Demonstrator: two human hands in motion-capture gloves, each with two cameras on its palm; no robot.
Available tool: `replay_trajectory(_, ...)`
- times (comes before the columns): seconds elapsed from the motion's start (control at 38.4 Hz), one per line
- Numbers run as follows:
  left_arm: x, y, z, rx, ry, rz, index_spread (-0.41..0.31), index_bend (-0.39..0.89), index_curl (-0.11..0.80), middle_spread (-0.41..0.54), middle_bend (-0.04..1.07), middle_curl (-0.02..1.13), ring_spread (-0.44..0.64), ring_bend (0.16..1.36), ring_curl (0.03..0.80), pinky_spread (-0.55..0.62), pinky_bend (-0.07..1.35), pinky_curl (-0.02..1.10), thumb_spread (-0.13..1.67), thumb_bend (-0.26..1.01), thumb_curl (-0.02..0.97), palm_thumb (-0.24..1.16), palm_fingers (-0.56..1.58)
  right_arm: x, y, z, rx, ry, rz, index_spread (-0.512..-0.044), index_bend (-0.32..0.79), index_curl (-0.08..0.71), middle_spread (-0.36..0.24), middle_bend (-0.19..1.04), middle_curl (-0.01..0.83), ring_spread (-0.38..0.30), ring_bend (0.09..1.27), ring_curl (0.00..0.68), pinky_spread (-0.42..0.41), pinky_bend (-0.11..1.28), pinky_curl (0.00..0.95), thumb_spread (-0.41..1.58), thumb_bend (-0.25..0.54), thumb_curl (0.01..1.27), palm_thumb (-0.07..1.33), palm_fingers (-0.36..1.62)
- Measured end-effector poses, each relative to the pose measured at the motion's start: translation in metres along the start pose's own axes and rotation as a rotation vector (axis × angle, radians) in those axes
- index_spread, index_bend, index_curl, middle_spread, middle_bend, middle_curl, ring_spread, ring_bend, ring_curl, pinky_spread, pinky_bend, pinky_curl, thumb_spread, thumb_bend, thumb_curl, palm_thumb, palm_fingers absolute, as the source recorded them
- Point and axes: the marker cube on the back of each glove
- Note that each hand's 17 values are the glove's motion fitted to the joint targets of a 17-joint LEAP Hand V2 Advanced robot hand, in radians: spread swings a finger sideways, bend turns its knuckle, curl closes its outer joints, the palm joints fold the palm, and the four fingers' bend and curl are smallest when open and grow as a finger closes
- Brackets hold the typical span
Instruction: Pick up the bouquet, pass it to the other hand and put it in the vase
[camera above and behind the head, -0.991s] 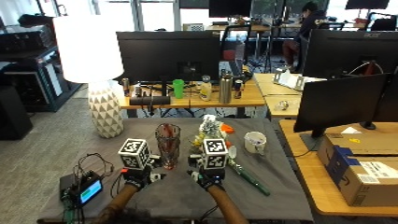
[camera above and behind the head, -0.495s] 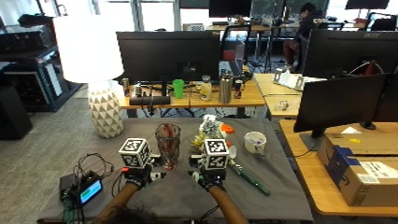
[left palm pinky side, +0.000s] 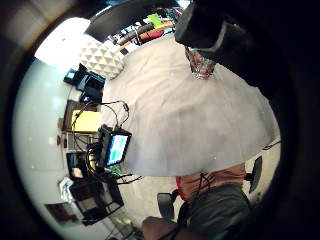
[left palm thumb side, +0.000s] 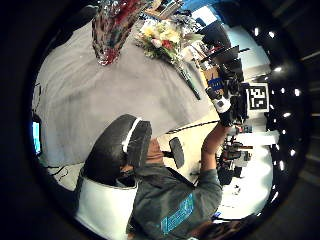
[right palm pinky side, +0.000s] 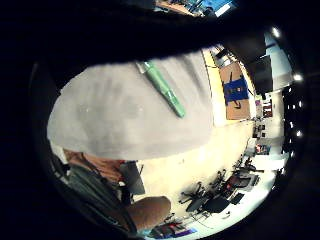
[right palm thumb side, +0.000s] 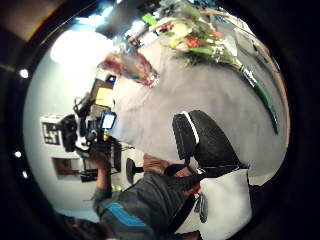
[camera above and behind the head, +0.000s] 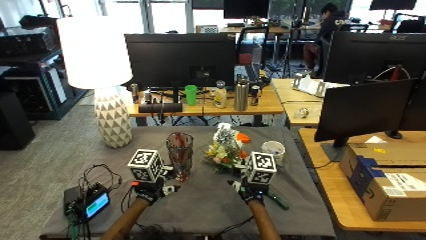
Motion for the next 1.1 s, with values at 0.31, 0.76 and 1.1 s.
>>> replay_trajectory(0.31, 0.002, 0.000, 0.004, 0.011, 0.014, 0.000, -0.055, 0.12, 0.245, 0.042, 0.22, 0.37, 0.17, 0.54, 0.297, 0.45, 0.28, 0.31, 1.01, -0.03, 0.263, 0.26, 0.46, 0.078, -0.039, 0.043, 0.057, -0.115, 0.148, -0.336, 0.10, 0.173, 0.107, 0.27, 0.343, 0.203, 0.35, 0.275, 0.317, 0.61, 0.377, 1.20, 0.080, 0.29, 0.59, 0.15)
replay_trajectory(0.76, -0.001, -0.010, 0.019, 0.040, 0.037, 0.005, -0.055, 0.12, 0.255, 0.049, 0.21, 0.38, 0.17, 0.54, 0.308, 0.45, 0.28, 0.33, 1.02, -0.02, 0.276, 0.26, 0.45, 0.143, -0.056, 0.121, -0.113, -0.129, 0.334, -0.337, 0.12, 0.182, 0.109, 0.26, 0.352, 0.219, 0.34, 0.278, 0.326, 0.65, 0.382, 1.15, 0.030, 0.34, 0.71, 0.11)
replay_trajectory(1.1, -0.003, -0.020, 0.037, 0.006, 0.064, 0.012, -0.054, 0.13, 0.264, 0.055, 0.19, 0.39, 0.18, 0.54, 0.312, 0.45, 0.28, 0.34, 1.03, -0.03, 0.282, 0.26, 0.45, 0.161, -0.055, 0.148, -0.160, -0.121, 0.426, -0.292, 0.28, 0.254, 0.092, 0.27, 0.359, 0.209, 0.31, 0.268, 0.320, 0.54, 0.342, 1.16, 0.081, 0.40, 0.91, 0.27)
